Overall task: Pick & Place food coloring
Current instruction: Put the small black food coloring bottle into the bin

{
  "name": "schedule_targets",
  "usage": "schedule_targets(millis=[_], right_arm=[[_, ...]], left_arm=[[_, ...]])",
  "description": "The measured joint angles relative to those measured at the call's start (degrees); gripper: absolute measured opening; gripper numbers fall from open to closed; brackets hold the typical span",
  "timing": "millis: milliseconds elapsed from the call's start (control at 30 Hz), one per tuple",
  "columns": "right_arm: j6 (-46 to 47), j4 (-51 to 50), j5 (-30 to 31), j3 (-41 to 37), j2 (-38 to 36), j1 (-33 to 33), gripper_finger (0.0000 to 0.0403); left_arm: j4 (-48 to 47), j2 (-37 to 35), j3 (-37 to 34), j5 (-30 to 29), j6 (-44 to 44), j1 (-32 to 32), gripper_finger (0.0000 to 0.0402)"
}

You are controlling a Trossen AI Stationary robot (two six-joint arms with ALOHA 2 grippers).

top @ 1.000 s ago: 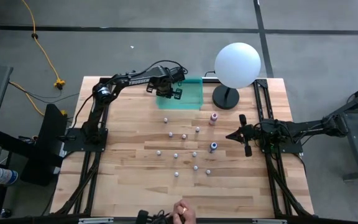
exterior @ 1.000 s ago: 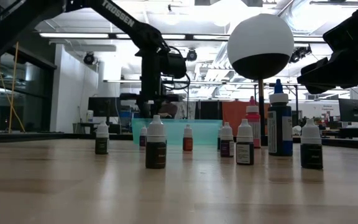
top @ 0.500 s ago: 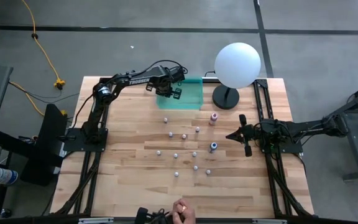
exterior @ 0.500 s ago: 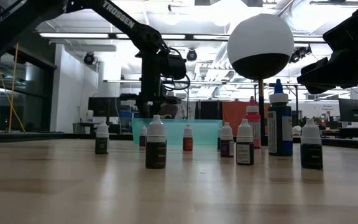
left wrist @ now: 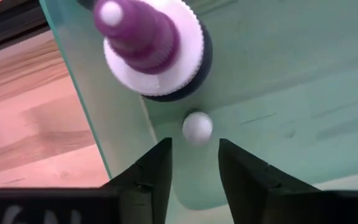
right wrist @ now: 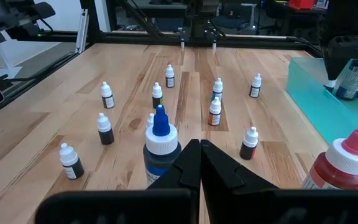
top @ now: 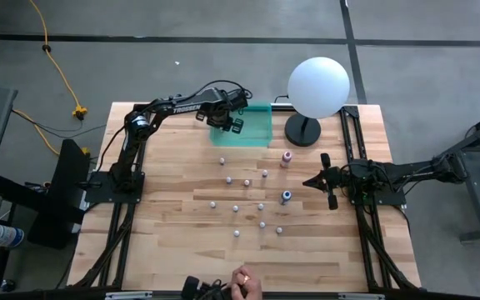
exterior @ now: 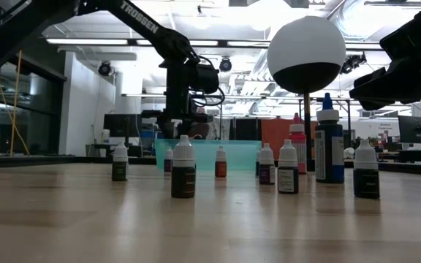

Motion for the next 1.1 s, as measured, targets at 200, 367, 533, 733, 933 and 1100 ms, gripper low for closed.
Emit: schedule_targets(millis=[200,367,533,733,933,1100], right_arm=[[0.0,0.0,0.0,0.0,0.0,0.0,0.0000],[0.0,0.0,0.0,0.0,0.0,0.0,0.0000],[0.0,0.0,0.0,0.0,0.0,0.0,0.0000],[0.0,0.0,0.0,0.0,0.0,0.0,0.0000],[0.0,-0.1,0.0,0.0,0.0,0.0,0.0000],[0.0,-0.1,0.0,0.0,0.0,0.0,0.0000]], left_arm=[[0.1,0.0,0.0,-0.1,0.5,0.0,0.0135],[-0.2,-0.4,2.2,0.2,4.1,-0.4,0.0135],[-2.9,-1.1,7.3,0.1,8.7,-1.5,0.0136],[-10.2,-3.3,13.9,-0.7,14.9,-4.3,0.0136],[-18.9,-8.4,13.9,-1.2,19.1,-8.4,0.0136],[-20.9,-13.3,10.2,-2.0,21.4,-13.2,0.0136]])
